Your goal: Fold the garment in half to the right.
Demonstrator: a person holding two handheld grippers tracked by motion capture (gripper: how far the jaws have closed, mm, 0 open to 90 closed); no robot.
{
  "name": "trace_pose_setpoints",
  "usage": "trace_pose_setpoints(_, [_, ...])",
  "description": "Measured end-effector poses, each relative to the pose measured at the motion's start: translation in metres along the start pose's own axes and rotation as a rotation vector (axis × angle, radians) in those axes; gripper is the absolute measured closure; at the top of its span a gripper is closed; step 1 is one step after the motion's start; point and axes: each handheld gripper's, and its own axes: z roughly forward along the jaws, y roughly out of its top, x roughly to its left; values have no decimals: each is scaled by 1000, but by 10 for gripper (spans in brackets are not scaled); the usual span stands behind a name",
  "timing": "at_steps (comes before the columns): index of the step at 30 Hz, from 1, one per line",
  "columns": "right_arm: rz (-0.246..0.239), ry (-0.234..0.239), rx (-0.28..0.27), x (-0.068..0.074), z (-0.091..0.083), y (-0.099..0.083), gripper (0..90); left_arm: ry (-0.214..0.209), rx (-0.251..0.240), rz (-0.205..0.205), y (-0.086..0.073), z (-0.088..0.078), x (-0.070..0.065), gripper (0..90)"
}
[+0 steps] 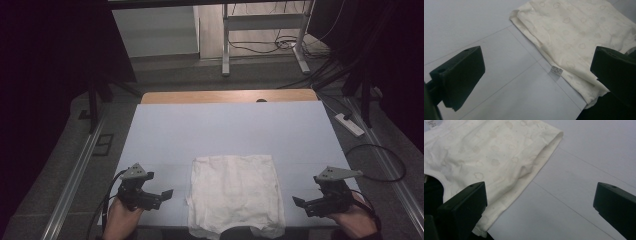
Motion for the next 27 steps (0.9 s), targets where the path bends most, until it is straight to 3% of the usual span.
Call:
trace_pose_setpoints(6, [8, 10, -19, -1, 3, 6, 0, -9, -3, 10, 6, 7, 3, 0])
trace_pose_setpoints(12, [-20, 15, -1, -1, 10, 12, 0, -25, -4, 19, 12, 15, 7, 0])
trace_pose_setpoints(27, [-60, 32, 32, 3, 29, 27, 0, -12, 8, 22, 30, 33, 14, 0])
